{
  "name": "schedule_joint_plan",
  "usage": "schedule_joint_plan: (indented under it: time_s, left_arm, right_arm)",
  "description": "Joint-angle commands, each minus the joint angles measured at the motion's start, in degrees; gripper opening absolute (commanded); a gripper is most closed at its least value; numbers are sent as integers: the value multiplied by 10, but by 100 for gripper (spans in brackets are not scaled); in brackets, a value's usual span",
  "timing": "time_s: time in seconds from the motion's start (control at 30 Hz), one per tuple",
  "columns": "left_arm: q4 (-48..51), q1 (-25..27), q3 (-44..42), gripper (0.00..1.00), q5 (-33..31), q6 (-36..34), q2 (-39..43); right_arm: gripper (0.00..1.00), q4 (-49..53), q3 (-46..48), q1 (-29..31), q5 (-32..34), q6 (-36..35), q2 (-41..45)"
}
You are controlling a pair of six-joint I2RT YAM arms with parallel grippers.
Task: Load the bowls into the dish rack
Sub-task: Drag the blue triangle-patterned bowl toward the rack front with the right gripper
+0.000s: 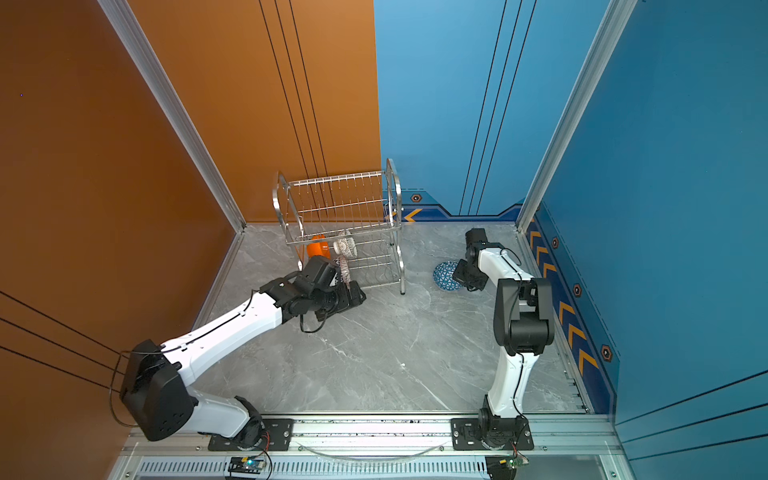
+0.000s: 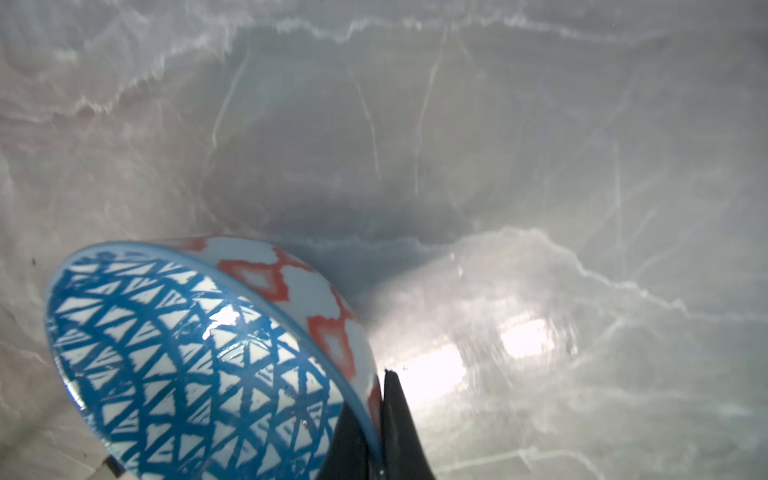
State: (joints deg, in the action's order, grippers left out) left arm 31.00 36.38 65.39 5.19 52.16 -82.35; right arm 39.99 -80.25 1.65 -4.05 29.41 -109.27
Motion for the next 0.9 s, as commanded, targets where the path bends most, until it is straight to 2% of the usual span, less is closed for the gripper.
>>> schedule_joint_plan:
  time_s: [0.0,0.17,0.33,0.57,0.87]
  left_arm:
    - [9,-5,16,98,14,-17,-11]
    - [10,-9,8,98,27,-23,-17]
    - [0,-17,-8,98,42,-23,-18]
    - [-5,-22,-26,100,52,-25,-13]
    - [-11,-26,-52,96,45,-21,-7]
  right_arm:
    - [0,28,56,32,-3,-16,76]
    - [0,18,144,112,-44,-17,149]
    - [0,-10,173,213,-53,5,158]
    - [0,-34,113,310,-53,15,92]
    - [0,-32,5,337,-80,-37,-15]
